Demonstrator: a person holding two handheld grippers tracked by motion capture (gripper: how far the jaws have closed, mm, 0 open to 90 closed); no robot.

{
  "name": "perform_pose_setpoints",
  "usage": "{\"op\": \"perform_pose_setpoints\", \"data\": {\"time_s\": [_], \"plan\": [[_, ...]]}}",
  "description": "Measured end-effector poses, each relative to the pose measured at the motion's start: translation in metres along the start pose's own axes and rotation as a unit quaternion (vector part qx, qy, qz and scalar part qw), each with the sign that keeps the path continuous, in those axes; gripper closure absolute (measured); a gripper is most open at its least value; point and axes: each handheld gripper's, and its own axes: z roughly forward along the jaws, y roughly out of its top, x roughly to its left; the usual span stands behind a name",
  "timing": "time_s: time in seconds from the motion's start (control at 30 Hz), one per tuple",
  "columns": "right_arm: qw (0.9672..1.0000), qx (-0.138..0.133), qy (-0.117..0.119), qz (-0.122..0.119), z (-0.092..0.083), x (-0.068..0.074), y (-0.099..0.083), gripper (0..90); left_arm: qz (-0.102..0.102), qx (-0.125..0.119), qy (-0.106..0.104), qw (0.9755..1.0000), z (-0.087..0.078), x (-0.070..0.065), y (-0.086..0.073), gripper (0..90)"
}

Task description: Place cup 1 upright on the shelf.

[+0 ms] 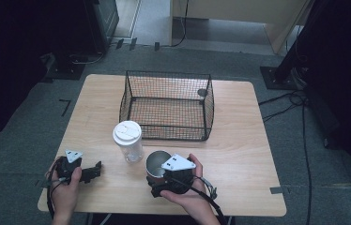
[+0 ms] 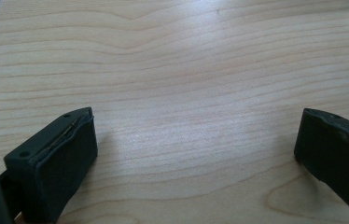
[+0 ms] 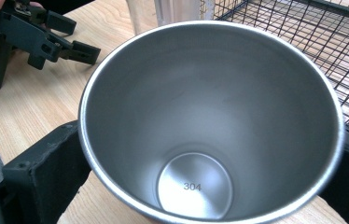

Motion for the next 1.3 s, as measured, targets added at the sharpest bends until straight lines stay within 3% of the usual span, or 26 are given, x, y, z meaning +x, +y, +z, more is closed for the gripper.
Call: {"op": "perform_pose_setpoints", "data": {"time_s": [0.27,0.43,0.77,1.13,1.3], "plan": [[0.9999,0.004,-0.009,0.004,0.007,0.002,0.003,0.0,0.000,0.000,0.000,1.0000,0.000,0.000,0.000,0.0],[0.9996,-0.004,-0.022,0.016,0.008,0.002,0.005,4.4,0.000,0.000,0.000,1.0000,0.000,0.000,0.000,0.0],[0.9990,0.013,-0.042,0.012,0.012,0.006,0.007,6.3,0.001,0.000,0.000,1.0000,0.000,0.000,0.000,0.0],[0.9987,0.009,-0.050,0.005,0.012,0.006,0.006,7.4,0.001,0.000,0.000,1.0000,0.000,0.000,0.000,0.0],[0.9985,-0.004,-0.054,0.010,0.007,0.007,0.008,7.4,0.001,0.000,0.000,1.0000,0.000,0.000,0.000,0.0]]}}
